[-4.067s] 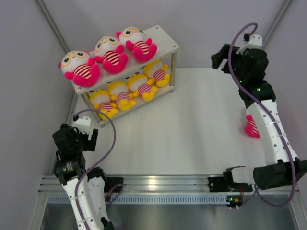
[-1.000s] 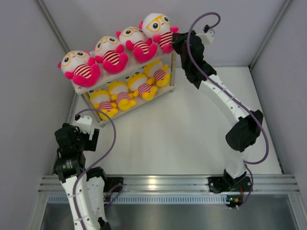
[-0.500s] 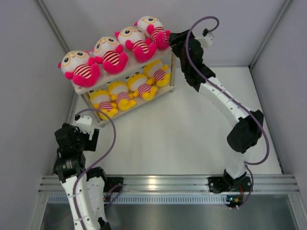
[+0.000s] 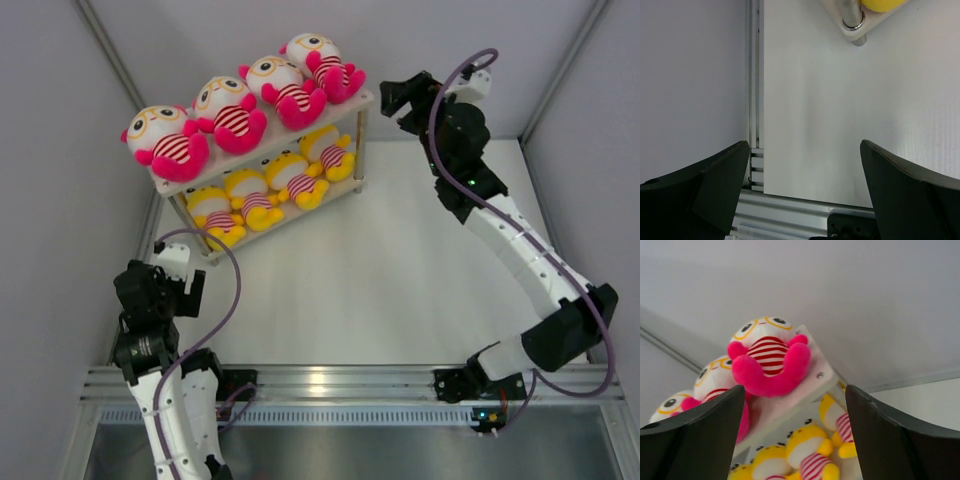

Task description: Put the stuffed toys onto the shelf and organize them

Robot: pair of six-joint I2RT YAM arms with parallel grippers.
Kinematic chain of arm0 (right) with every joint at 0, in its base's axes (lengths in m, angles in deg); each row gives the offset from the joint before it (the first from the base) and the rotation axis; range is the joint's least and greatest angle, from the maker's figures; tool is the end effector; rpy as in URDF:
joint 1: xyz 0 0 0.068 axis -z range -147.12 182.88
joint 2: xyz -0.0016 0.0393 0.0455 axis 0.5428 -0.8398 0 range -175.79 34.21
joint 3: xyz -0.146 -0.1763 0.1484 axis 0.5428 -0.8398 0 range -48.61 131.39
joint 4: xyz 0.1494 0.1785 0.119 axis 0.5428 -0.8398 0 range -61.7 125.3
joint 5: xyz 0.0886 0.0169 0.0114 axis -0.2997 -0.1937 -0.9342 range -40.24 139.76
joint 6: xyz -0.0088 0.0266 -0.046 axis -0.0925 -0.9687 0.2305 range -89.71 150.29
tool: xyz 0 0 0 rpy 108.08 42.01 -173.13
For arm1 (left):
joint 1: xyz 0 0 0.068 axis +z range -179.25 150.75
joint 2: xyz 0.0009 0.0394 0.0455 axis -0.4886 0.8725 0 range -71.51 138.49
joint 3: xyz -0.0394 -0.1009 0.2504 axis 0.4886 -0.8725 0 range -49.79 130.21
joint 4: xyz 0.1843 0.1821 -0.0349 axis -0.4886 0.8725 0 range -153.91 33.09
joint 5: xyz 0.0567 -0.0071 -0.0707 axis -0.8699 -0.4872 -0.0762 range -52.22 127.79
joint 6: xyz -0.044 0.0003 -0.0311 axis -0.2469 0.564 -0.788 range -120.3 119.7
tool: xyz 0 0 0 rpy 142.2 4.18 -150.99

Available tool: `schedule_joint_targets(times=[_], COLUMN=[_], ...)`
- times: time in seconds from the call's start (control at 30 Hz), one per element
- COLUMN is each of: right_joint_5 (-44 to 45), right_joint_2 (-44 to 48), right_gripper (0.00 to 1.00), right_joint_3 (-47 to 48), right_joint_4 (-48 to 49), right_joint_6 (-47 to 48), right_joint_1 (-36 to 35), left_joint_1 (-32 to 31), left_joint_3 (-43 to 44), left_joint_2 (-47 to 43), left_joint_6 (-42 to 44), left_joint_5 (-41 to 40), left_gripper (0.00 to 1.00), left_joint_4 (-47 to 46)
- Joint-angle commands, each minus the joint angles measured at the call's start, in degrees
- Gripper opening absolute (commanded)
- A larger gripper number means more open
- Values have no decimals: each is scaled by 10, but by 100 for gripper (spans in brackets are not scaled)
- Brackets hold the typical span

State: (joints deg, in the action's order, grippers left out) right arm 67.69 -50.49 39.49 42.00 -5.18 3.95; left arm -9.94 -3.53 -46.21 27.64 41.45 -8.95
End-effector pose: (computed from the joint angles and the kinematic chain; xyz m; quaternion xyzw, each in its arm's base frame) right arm 0.3053 0.1561 0.4697 0.1555 0.6265 0.3188 0.6941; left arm 0.0757 0.0242 0.3088 0.0814 0.8789 0.1622 0.4412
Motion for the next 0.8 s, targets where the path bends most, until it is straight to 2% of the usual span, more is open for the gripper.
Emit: schedule_joint_targets(times=[0.0,0.03,0.07,0.13,0.2,0.3,0.4,0.57,0.77], right_joint_5=[-60,-48,-25,-13,4,73,95,75,129], right_joint_2=[83,95,117,139,176,230,274,318,309], right_gripper=[86,88,90,92,94,98,98,99,99], right_joint_3=[-95,-123,-190,-264,-374,-502,-580,-623,-679], right_joint_4=[-38,-40,-26,13,98,189,262,275,384], right_joint_6=[159,206,225,260,293,249,205,224,233], right_joint_1=[47,59,65,82,94,109,119,120,119], left_joint_1=[10,13,14,16,17,17,17,17,17], left_joint_3=[-11,-20,-25,-34,-45,-51,-52,-69,-86], left_joint_2=[-16,-19,-21,-29,-37,-55,-74,-87,-89], left_joint_6=[-20,-29,-29,-25,-26,-20,-6,-15,-27], left_joint_5=[-5,0,4,7,-5,2,21,16,34], left_gripper=[99,99,99,99,99,99,99,99,99], left_joint_4=[1,1,0,-2,-6,-16,-24,-65,-105])
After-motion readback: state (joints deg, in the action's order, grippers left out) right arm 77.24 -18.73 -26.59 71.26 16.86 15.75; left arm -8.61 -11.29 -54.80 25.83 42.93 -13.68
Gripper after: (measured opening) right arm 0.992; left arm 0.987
